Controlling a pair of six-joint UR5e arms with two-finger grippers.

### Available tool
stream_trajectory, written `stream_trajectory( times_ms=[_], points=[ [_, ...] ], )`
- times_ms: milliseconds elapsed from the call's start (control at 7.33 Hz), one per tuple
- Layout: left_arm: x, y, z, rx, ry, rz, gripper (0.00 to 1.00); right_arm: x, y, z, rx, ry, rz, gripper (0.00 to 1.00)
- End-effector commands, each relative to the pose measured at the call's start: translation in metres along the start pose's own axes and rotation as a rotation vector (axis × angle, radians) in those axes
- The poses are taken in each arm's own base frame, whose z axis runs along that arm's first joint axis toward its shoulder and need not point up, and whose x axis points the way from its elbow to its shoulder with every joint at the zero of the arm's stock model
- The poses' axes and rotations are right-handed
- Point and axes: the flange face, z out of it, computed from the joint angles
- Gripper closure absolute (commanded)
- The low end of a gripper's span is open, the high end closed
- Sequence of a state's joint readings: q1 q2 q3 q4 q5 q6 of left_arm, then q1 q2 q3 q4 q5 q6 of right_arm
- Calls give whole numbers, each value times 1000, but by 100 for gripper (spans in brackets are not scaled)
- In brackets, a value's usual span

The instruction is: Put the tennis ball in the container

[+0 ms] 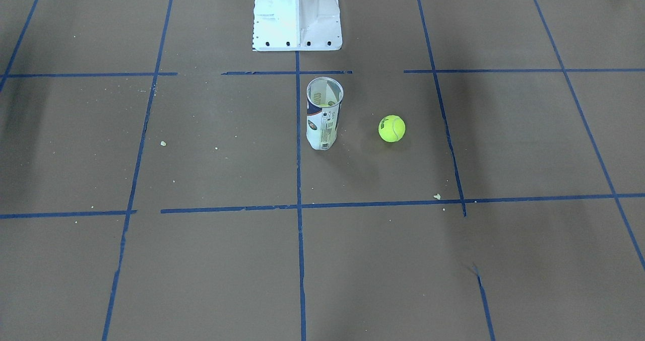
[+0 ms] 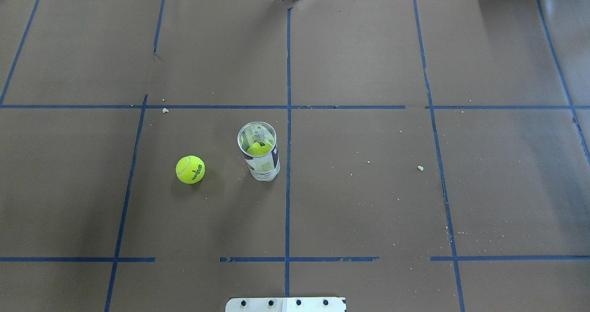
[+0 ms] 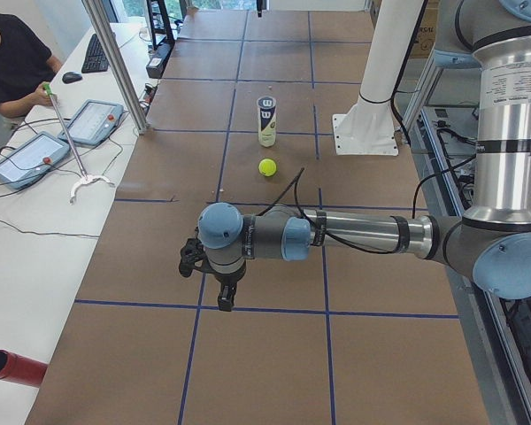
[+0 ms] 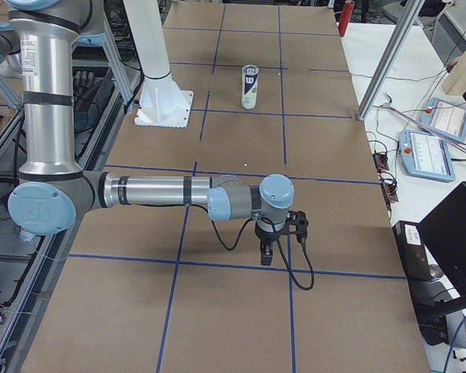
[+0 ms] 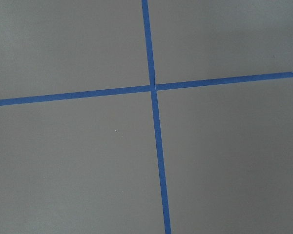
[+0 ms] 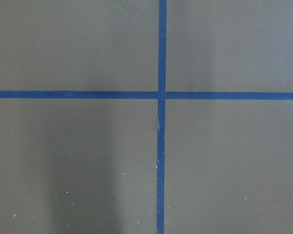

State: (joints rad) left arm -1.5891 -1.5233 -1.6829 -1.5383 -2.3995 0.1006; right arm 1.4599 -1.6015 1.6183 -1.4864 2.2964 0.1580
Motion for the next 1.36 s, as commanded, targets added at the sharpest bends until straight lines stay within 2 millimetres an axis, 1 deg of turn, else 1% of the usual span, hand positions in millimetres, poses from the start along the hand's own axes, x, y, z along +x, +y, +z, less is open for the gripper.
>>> stream_trajectory(
  times_ms=[0, 273, 409, 545, 682, 818, 955, 1091, 1227],
  points=[
    [-6, 1, 6, -12, 1, -14, 0, 0, 0, 0, 0, 0, 0, 0],
    [7, -13, -6, 10, -21, 12, 0, 0, 0, 0, 0, 0, 0, 0],
    [26, -33, -27, 51, -37, 52, 0, 0, 0, 0, 0, 0, 0, 0],
    [52, -39, -39, 79, -33, 52, 0, 0, 0, 0, 0, 0, 0, 0],
    [120, -54, -42, 94, -13, 14, 0, 0, 0, 0, 0, 0, 0, 0],
    [168, -59, -44, 101, 10, -13, 0, 0, 0, 0, 0, 0, 0, 0],
    [225, -74, -43, 103, 40, -14, 0, 0, 0, 0, 0, 0, 0, 0],
    [283, -77, -33, 88, 63, -42, 0, 0, 0, 0, 0, 0, 0, 0],
    [348, -77, -23, 97, 60, -58, 0, 0, 0, 0, 0, 0, 0, 0]
  ],
)
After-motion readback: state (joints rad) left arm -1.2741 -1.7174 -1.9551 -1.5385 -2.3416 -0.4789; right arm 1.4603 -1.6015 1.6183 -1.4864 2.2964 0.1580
